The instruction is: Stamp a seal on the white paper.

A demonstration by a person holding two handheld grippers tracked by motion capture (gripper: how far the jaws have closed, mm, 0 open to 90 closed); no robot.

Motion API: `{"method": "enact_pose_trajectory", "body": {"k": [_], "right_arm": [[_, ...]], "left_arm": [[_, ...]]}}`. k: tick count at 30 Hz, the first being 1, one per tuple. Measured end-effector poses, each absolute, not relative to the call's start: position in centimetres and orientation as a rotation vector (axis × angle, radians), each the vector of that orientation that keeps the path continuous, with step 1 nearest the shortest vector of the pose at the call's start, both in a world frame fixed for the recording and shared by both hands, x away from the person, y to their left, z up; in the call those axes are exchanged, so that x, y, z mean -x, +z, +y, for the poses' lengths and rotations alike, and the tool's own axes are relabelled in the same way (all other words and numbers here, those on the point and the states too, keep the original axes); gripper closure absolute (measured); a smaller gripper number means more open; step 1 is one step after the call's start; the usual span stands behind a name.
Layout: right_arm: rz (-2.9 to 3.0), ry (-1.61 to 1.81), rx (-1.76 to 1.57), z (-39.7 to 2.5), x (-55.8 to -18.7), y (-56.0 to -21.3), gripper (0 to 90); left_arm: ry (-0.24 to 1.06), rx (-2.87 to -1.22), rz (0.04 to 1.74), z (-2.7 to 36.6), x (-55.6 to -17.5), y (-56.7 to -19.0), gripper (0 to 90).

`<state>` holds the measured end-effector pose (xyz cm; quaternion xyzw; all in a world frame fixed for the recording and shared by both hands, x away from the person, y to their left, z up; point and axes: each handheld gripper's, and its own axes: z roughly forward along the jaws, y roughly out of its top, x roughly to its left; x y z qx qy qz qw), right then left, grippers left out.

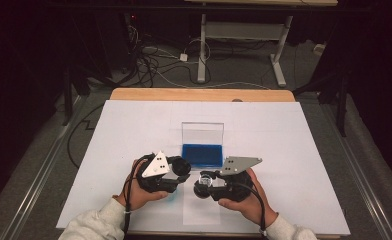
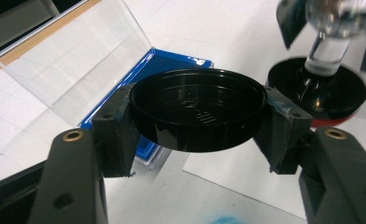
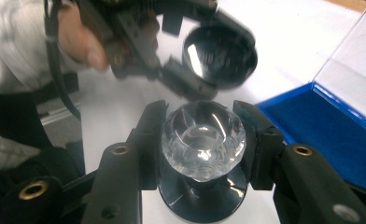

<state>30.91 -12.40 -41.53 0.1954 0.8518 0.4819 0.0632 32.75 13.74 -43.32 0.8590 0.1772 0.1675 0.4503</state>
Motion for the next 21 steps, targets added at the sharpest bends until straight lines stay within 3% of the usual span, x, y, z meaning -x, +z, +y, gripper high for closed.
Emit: {"method": "enact_pose_trajectory", "body": {"k": [21], "right_arm": [[2.646,1.338,-0.575,-11.3,-31.1,-44.5,56.9]], "left_arm": [[0.424,-2.126,0.445,14.4,-32.7,-43.2,36.8]]}}
